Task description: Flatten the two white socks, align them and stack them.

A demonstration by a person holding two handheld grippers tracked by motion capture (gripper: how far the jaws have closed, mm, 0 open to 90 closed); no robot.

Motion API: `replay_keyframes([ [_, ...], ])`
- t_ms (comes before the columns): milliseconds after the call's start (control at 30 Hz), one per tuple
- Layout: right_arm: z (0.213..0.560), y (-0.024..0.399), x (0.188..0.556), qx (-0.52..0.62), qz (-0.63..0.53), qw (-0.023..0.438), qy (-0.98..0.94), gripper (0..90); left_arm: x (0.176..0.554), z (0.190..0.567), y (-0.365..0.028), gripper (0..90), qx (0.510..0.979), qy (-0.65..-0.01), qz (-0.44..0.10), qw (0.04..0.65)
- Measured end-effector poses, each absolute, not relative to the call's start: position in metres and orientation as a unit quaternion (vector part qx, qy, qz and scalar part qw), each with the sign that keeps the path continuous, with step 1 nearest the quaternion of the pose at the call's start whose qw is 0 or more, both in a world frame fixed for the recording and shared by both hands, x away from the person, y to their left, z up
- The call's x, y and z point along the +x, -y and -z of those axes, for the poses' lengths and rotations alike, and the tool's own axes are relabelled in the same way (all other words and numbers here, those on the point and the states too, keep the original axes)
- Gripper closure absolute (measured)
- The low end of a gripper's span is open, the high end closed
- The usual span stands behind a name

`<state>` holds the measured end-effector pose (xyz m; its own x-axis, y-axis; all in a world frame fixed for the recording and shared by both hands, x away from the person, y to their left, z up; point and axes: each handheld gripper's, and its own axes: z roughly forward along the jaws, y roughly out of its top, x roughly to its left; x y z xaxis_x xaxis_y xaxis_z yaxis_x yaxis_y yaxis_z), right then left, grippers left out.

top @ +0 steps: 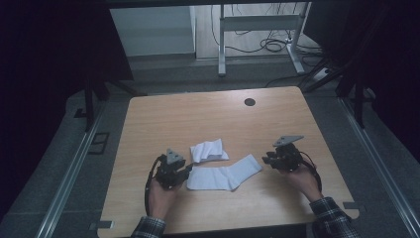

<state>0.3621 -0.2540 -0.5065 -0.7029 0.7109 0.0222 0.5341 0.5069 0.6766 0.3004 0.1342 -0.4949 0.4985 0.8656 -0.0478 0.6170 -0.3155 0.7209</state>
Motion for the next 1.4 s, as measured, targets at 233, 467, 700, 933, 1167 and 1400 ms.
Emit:
replay_keyframes([
  [233,0.511,0.264,0.367,0.372,-0.328,0.148,-0.856,55.7,0.330,0.492,-0.127,67.8,0.793,-0.471,-0.168,0.347],
  [467,0.519,0.280,0.375,0.398,-0.317,0.159,-0.846,45.3,0.355,0.503,-0.120,66.5,0.791,-0.487,-0.150,0.339],
  [700,0.529,0.287,0.380,0.401,-0.312,0.148,-0.848,38.4,0.366,0.517,-0.113,67.7,0.804,-0.488,-0.147,0.307],
  [933,0.536,0.297,0.381,0.397,-0.338,0.155,-0.839,25.1,0.370,0.518,-0.111,83.2,0.805,-0.489,-0.142,0.305],
  [1167,0.539,0.293,0.379,0.399,-0.344,0.162,-0.834,17.1,0.376,0.488,-0.099,84.5,0.796,-0.477,-0.148,0.343],
  [1400,0.540,0.292,0.378,0.401,-0.345,0.164,-0.833,16.5,0.384,0.444,-0.071,84.6,0.795,-0.446,-0.160,0.379],
])
